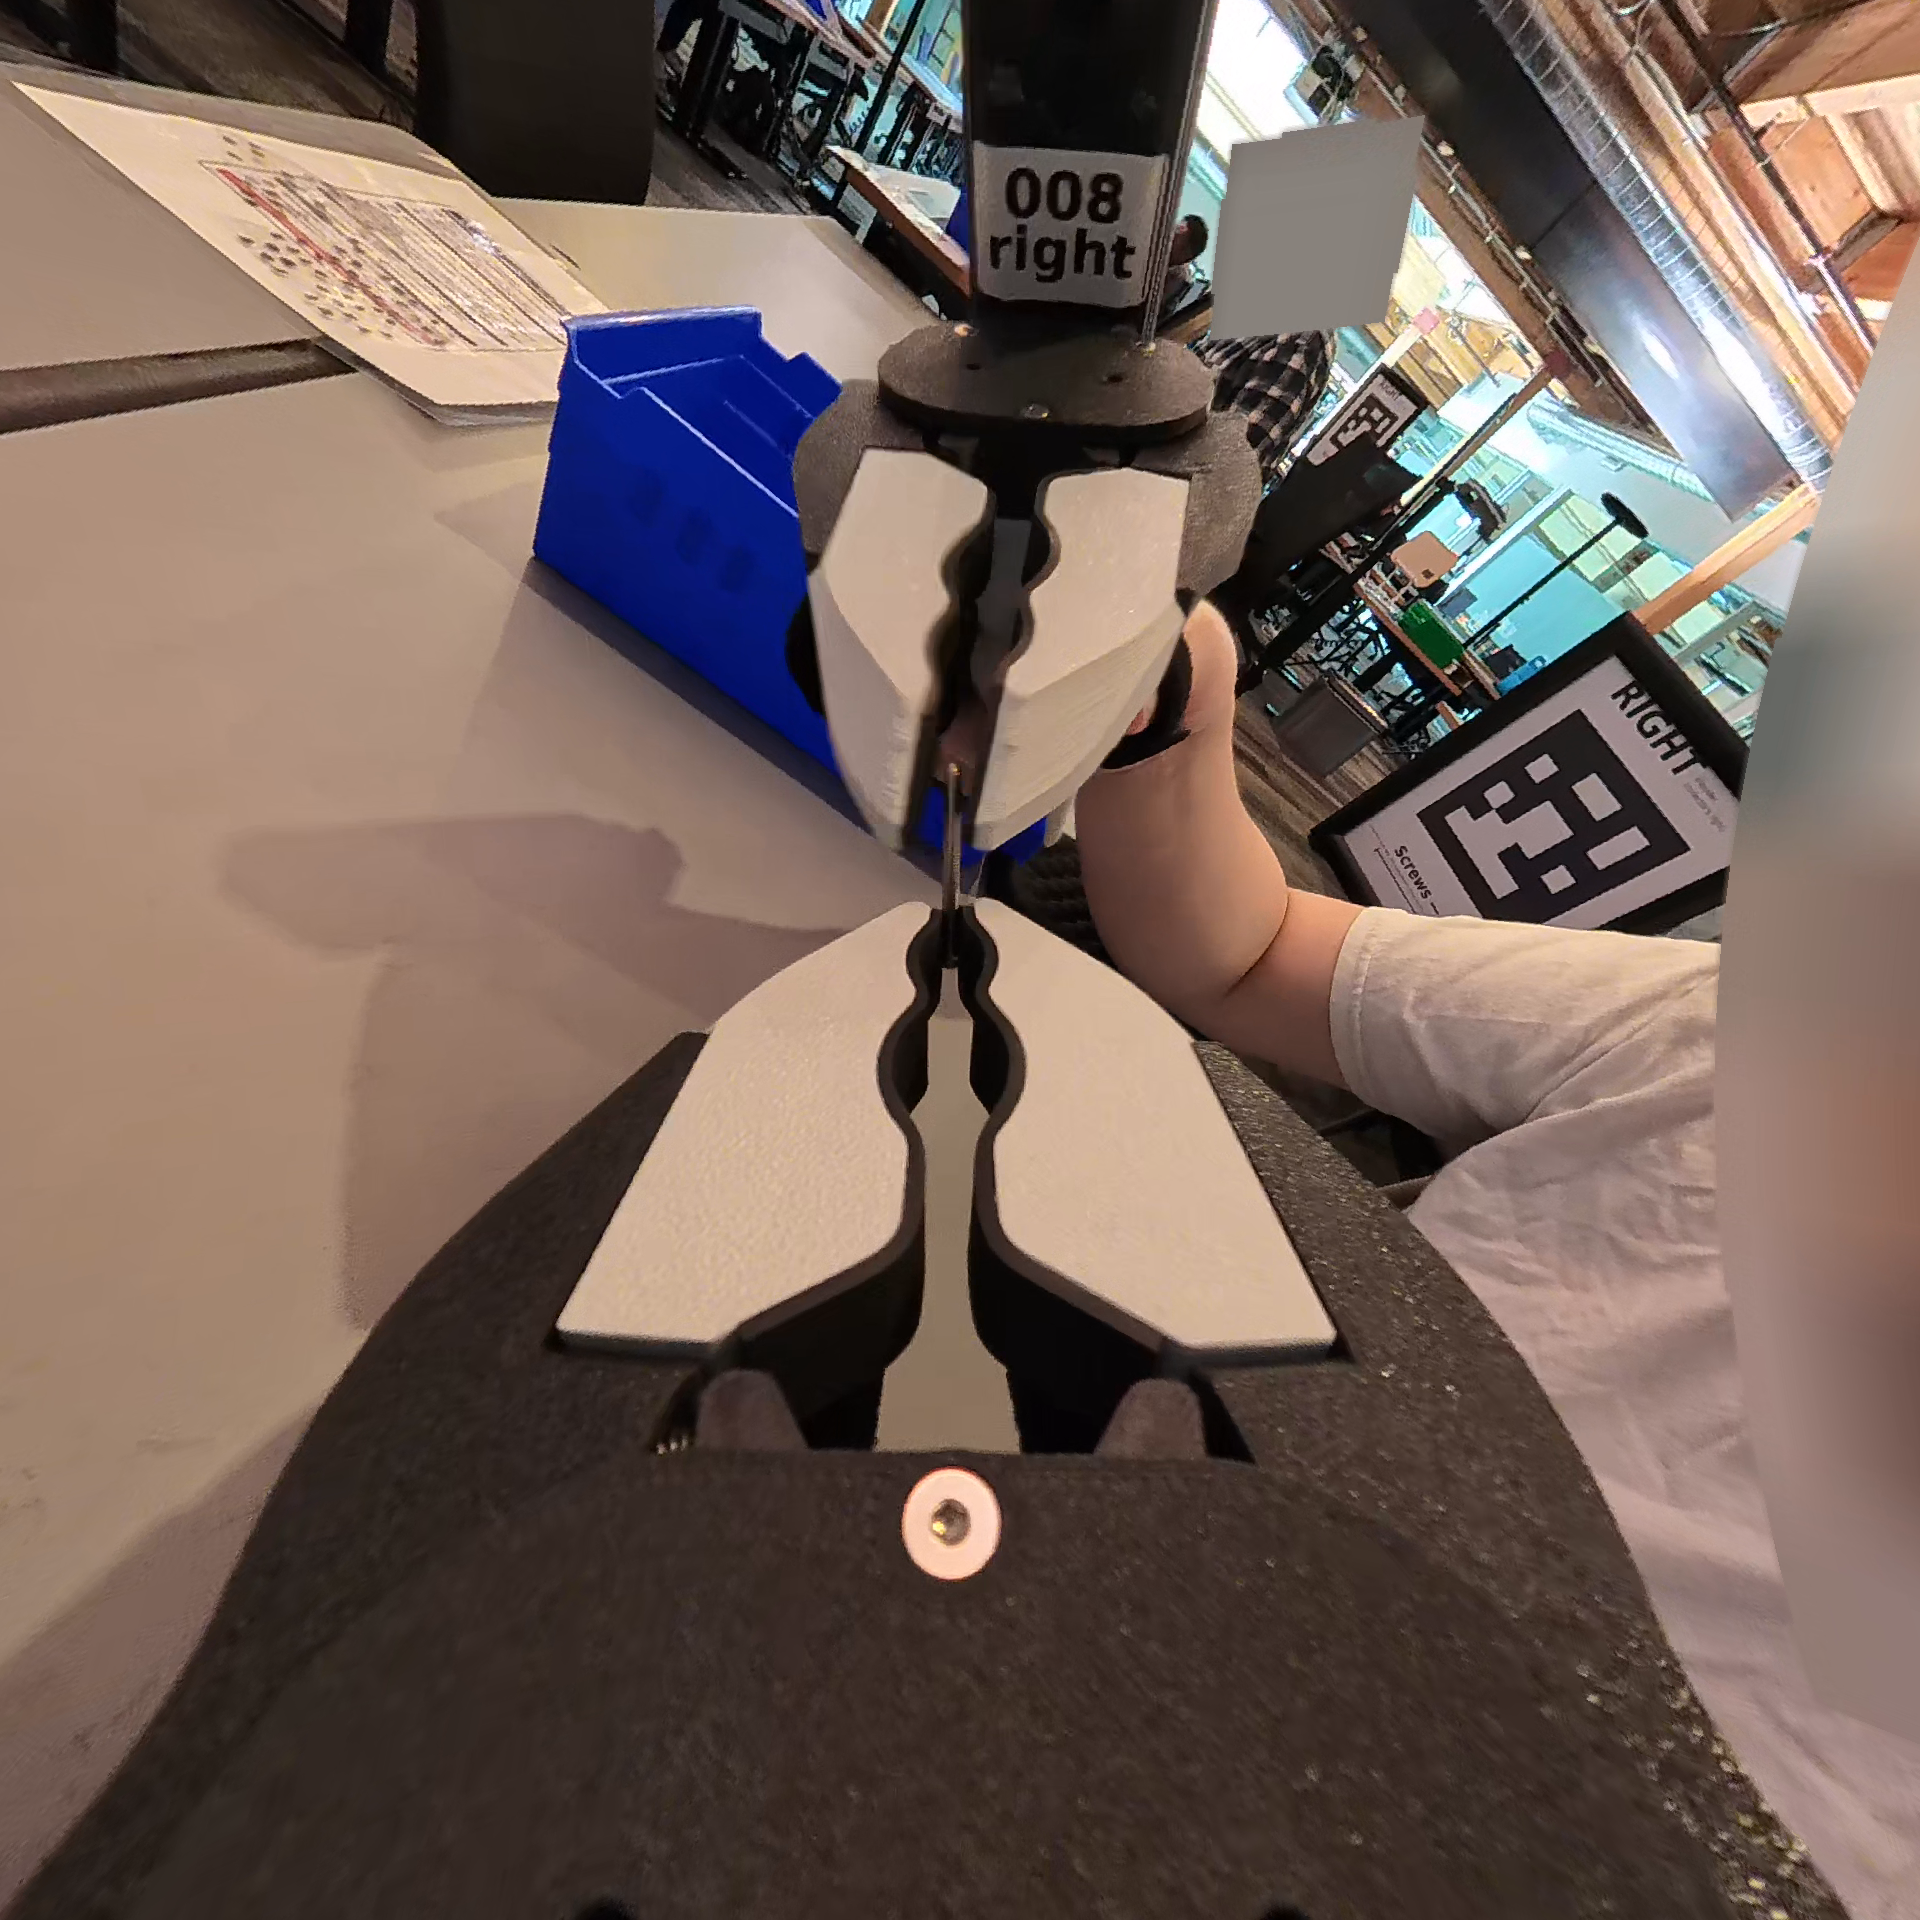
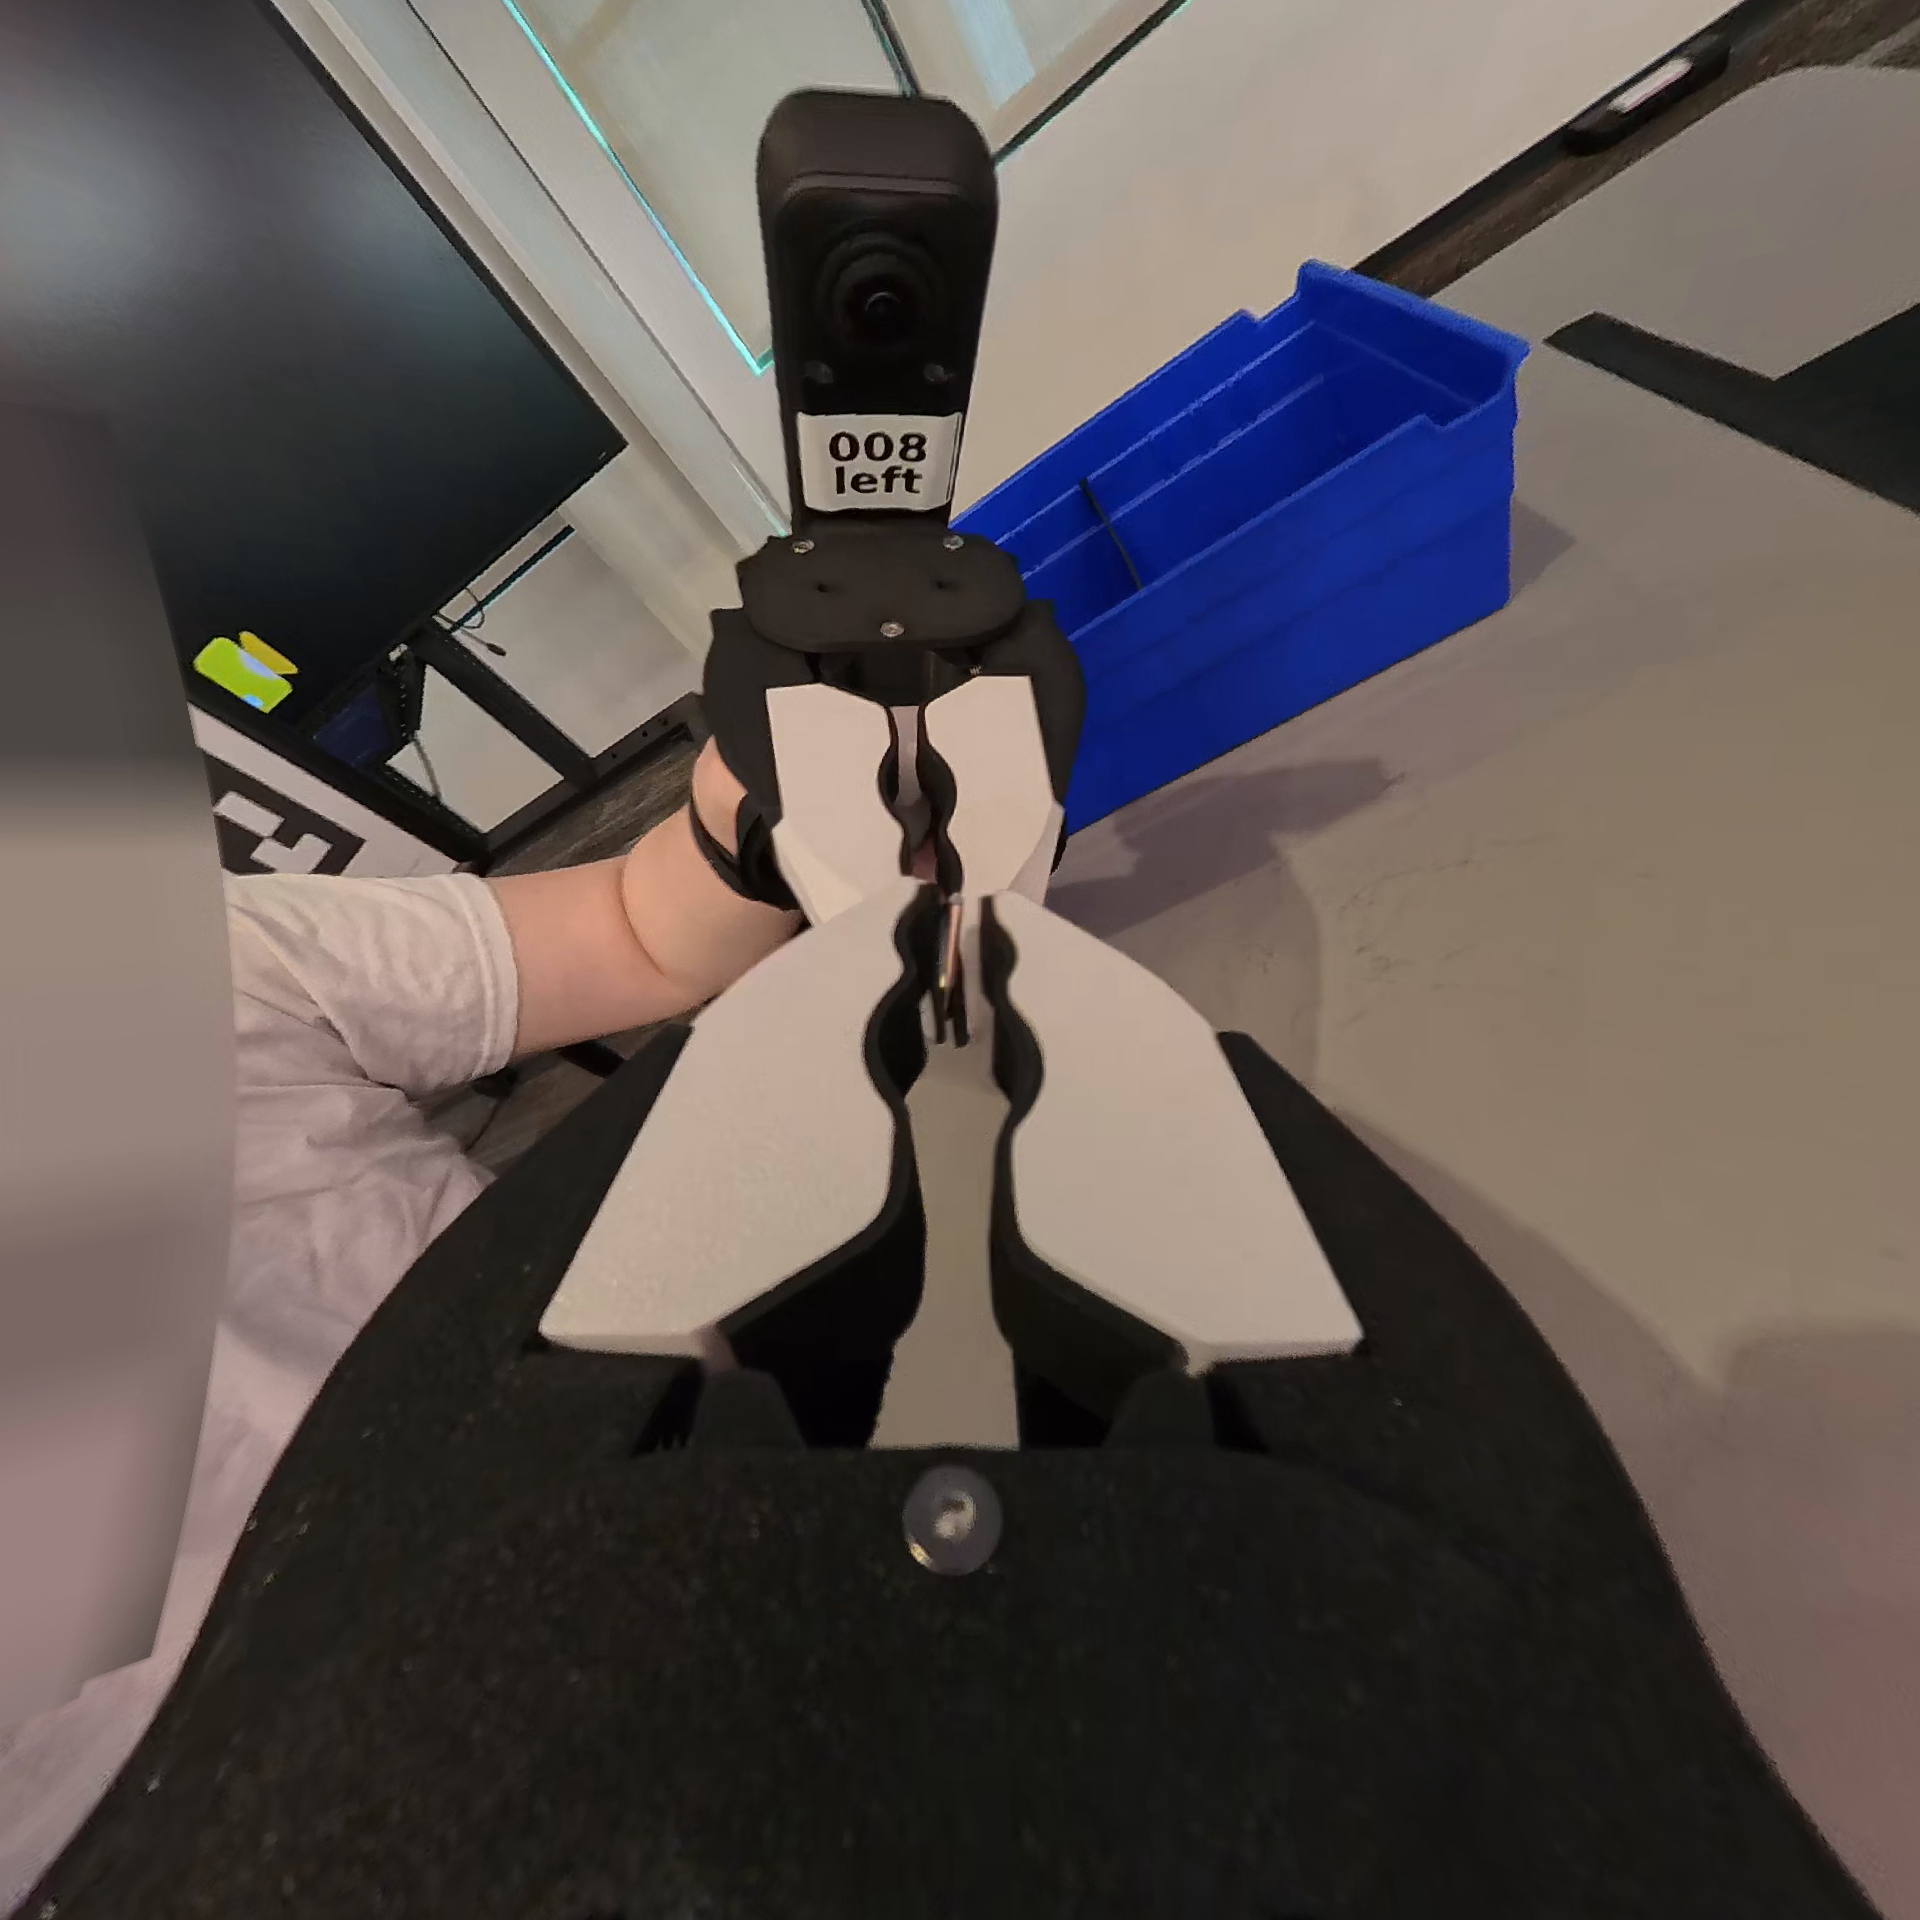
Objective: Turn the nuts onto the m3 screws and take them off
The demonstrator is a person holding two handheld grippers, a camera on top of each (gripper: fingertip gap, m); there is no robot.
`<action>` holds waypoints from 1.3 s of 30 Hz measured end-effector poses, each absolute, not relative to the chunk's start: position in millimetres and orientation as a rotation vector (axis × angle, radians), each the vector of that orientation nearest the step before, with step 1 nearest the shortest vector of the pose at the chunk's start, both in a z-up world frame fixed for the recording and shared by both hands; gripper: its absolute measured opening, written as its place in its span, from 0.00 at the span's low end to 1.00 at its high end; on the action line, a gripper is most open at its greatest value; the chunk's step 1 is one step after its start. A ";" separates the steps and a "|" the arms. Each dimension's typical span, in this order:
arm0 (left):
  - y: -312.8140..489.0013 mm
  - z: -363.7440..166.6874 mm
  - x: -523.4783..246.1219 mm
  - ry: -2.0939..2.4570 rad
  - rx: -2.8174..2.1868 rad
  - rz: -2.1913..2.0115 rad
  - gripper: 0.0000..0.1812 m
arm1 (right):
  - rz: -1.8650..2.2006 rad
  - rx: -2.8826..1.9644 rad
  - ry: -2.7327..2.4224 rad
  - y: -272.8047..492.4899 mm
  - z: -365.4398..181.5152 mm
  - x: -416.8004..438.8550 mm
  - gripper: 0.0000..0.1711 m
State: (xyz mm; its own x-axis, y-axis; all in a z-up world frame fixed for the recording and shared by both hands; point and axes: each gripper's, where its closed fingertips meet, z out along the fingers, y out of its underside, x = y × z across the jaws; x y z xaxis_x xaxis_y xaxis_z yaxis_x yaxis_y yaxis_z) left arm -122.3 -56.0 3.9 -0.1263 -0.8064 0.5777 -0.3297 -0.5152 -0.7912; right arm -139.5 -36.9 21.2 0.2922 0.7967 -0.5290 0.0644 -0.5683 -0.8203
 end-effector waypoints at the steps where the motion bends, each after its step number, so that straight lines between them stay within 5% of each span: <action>1: -55.9 5.0 -122.5 1.258 -1.756 -1.682 0.01 | 1.297 -1.850 -0.758 -33.4 23.0 -138.3 0.10; 8: -25.0 27.5 -147.1 1.197 -1.704 -1.502 0.01 | 0.947 -1.705 -0.822 -23.9 44.2 -122.9 0.13; 19: 32.1 71.5 -216.3 1.045 -1.630 -0.974 0.01 | 0.304 -1.992 -1.767 -57.6 -123.1 -145.1 0.05; 39: 34.5 68.4 -219.6 1.063 -1.663 -0.920 0.01 | 0.279 -2.126 -1.782 -54.6 -158.6 -152.3 0.06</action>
State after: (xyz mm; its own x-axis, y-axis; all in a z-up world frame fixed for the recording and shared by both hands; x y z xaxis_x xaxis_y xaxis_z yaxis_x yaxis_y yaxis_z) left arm -219.6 34.5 68.4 0.3453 -0.9325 0.1058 -0.2386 -0.1963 -0.9511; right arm -152.3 -54.6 -158.6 0.1891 0.9792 0.0735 0.9100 -0.1467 -0.3878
